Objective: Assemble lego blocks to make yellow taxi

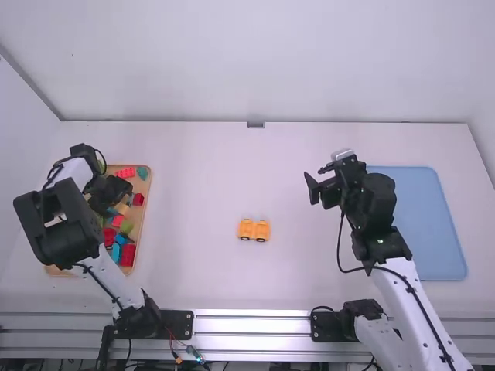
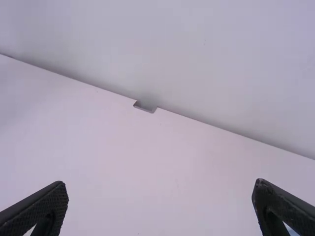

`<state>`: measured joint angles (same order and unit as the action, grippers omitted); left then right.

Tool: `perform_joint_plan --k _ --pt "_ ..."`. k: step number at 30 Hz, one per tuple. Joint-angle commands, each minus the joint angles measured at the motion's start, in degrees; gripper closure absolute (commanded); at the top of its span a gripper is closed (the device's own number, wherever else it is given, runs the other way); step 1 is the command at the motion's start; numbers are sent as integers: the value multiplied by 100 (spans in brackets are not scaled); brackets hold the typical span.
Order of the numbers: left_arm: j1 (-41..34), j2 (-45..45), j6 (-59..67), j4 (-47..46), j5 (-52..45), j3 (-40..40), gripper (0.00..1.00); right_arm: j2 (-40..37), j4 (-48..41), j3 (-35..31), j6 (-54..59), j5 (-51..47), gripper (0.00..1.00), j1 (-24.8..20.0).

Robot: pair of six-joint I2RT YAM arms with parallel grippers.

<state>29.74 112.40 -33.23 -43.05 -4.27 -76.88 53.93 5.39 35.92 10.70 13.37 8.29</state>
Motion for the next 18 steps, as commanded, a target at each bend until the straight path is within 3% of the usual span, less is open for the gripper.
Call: perform_joint_plan --k 1,3,7,18 --pt "-15 96 2 -28 -179 -140 26 -68 17 162 -35 37 1 0" --pt "-15 96 -31 81 -173 -92 34 -68 15 162 -37 35 1 0" --pt "-13 96 -138 302 -22 61 27 -68 15 162 -35 35 1 0" --pt "-7 98 -295 448 376 140 34 -68 17 162 -35 37 1 2"
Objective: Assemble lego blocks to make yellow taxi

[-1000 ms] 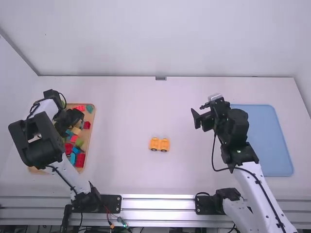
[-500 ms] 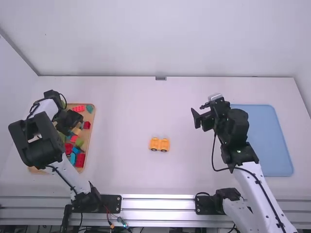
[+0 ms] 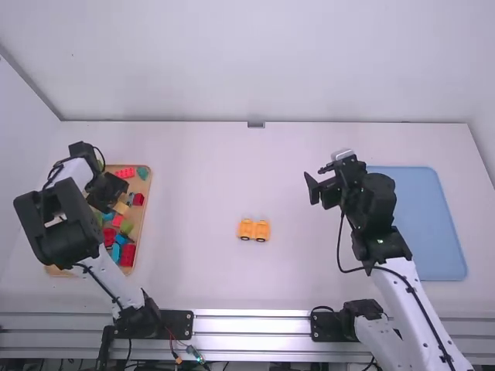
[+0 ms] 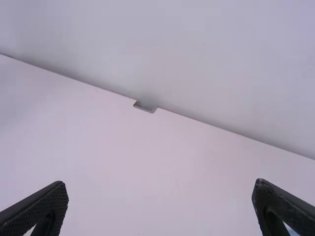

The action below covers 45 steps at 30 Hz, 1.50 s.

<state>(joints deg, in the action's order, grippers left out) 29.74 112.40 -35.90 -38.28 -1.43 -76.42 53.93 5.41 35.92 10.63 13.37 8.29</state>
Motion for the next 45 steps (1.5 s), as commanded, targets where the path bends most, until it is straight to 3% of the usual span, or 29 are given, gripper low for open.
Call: perform_joint_plan --k 1,13,17,29,40,45 --pt "-9 98 -33 -20 92 111 37 -68 17 162 -28 37 1 7" --pt "-35 98 72 398 120 455 39 -68 11 162 -28 35 1 0" --pt "-48 98 -184 398 402 459 44 -68 -2 162 -28 37 1 0" --pt "-48 98 -216 793 426 730 43 -68 -68 162 -28 37 1 7" --pt "-48 98 -166 702 387 831 55 -68 -76 162 -28 37 1 0" --pt "-48 98 -168 612 365 831 55 -68 -81 162 -28 37 1 0"
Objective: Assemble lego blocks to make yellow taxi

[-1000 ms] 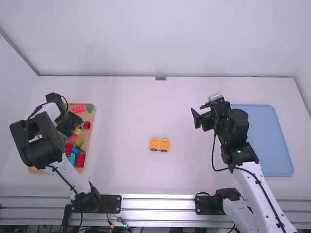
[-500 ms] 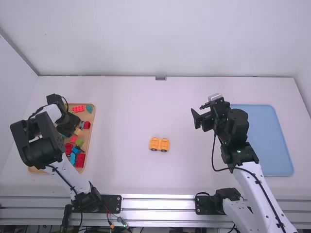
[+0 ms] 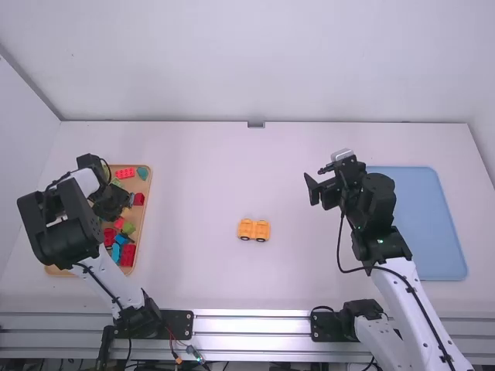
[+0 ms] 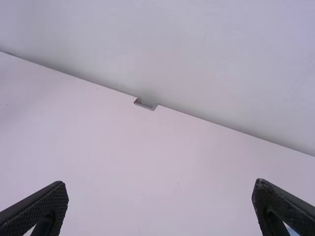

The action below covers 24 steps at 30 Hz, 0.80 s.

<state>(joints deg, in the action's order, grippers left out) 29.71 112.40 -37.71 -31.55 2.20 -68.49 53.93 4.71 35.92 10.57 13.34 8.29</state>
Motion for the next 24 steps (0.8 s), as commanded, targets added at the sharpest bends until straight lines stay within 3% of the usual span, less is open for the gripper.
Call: perform_joint_plan --k 1,4,9,12,14,20,22,24 --pt "-46 98 11 -101 -28 37 54 -68 -11 162 -22 37 1 0" --pt "-46 101 -2 -153 -144 39 50 -68 -24 162 -22 39 1 0" --pt "-46 98 0 -92 -116 42 55 -68 -48 162 -24 39 1 0" --pt "-39 98 -2 -101 -127 42 67 -68 -50 162 -22 39 1 0" --pt "-42 98 -2 -98 -127 42 67 -68 -50 162 -22 37 1 0" --pt "-11 92 44 -111 -116 -4 82 -68 -50 162 -4 39 1 0" --pt "-4 85 153 -306 -122 -175 92 -68 -48 162 -4 35 1 0" --pt "-13 72 146 -798 -114 -555 94 -68 -48 162 -2 37 1 0"
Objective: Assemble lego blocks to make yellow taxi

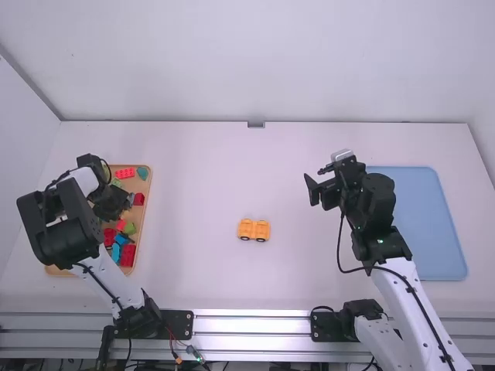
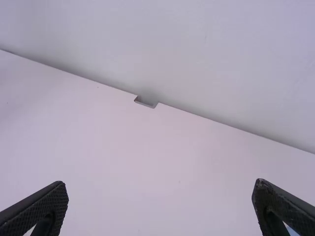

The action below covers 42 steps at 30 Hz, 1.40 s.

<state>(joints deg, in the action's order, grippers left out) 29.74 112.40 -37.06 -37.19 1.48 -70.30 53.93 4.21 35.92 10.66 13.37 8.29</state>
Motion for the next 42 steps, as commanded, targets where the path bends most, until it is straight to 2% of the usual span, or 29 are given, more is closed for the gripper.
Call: perform_joint_plan --k 1,6,10,13,20,27,31,35,42 --pt "-15 70 83 -352 -35 -468 96 -68 2 162 -11 35 1 0" --pt "-96 46 44 -1143 -35 -1150 98 -68 -22 162 -11 35 1 0" --pt "-304 -79 42 -1222 -50 -1213 98 -68 -15 162 -11 35 1 0" --pt "-522 -350 -127 -1156 -26 -999 98 -68 -4 162 -13 37 1 0" --pt "-1650 -1685 -848 -643 247 195 98 -68 -4 162 -35 35 1 0" --pt "-3003 -2330 -1038 -74 -463 957 98 -68 -46 162 -31 35 1 0" --pt "-3593 -2332 -1611 13 -800 1211 98 -68 -63 162 -31 37 1 0" --pt "-4214 -2323 -3985 -4 -804 1537 98 -68 -85 162 -28 37 1 0" --pt "-4907 -2157 -5466 341 -155 1604 98 -68 -153 162 -28 35 1 0"
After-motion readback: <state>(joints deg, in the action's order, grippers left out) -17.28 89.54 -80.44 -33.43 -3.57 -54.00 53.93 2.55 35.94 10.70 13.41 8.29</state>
